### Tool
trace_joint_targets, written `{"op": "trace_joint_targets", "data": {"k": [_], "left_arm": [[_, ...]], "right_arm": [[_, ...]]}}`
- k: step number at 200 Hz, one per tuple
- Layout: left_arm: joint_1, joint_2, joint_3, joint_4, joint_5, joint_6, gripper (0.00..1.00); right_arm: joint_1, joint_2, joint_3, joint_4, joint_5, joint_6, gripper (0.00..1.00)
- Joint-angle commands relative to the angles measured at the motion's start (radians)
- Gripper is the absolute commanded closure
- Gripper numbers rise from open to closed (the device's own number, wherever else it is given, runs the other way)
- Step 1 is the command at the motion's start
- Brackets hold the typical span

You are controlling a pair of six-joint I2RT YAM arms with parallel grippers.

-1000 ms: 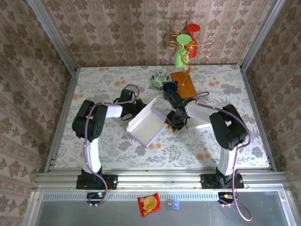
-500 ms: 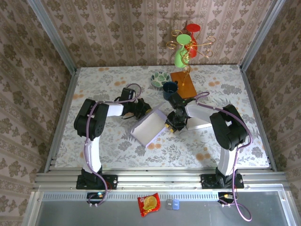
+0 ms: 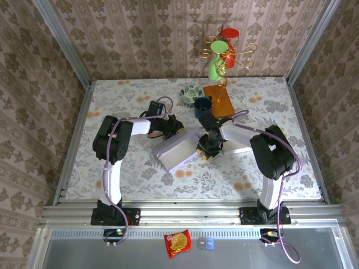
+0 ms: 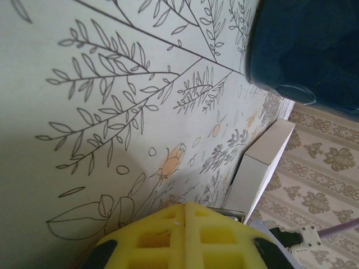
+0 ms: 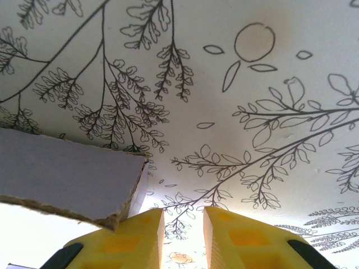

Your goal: Fold the paper box

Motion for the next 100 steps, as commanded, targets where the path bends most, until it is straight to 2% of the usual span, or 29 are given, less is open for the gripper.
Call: {"op": "trace_joint_targets", "data": {"k": [1,74,100], "left_arm": [[-0.066,0.034,0.018,-0.087,0.135,0.043,0.96],[-0.076,0.051,0.037,-0.084,0.175,0.046,0.97],[-0.052,0.052,0.059,-0.098,0.164,0.050,0.96]], "right_arm": [[0.018,-0.005,-0.005,0.070,-0.011,0.008,0.73],[0.018,-0.011,-0.009,0.070,-0.011,0.007,0.73],[0.018,-0.037,-0.021,0.070,-0.017,0.001,0.67]]}}
